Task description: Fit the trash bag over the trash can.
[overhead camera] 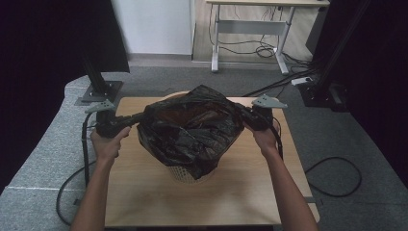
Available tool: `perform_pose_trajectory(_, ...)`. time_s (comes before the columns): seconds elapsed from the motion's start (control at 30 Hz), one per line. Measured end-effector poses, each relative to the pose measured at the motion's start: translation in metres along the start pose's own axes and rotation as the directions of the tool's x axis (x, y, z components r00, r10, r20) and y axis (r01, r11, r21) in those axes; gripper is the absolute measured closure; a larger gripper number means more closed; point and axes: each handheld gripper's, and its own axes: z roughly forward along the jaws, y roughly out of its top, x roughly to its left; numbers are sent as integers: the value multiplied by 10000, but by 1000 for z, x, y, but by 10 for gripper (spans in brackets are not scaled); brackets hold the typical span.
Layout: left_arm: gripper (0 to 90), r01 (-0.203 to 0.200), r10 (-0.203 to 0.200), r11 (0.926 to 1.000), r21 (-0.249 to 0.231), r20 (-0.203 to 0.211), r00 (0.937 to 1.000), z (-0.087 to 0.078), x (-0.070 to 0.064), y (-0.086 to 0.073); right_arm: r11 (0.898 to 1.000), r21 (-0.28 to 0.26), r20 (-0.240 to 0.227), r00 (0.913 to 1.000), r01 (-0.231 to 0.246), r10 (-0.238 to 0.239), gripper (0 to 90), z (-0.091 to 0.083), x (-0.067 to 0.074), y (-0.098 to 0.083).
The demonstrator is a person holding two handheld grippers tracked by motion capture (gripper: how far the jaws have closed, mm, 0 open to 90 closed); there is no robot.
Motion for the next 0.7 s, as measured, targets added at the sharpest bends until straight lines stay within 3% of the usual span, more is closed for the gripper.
perform_pose_trajectory(0.23,897,286,-288,9994,209,124,9995,12,5,-9,9977,438,-458,9975,-524,543,885,18,-1,-21)
perform_pose_trajectory(0.37,897,208,-210,9995,248,45,9998,11,4,-9,9972,549,-755,9956,-509,550,884,20,2,-24)
perform_pose_trajectory(0.5,897,68,-67,9998,169,-46,10000,6,1,-7,9973,500,-423,9975,-537,559,792,9,-3,-19)
perform_pose_trajectory(0.6,897,104,-104,9999,-76,51,9999,2,1,-6,9972,39,-472,9961,-744,745,727,-7,-10,-13)
perform_pose_trajectory(0.7,896,76,-74,9997,-219,87,9999,-3,0,-3,9975,-271,-502,9967,-652,638,631,-19,-11,-6)
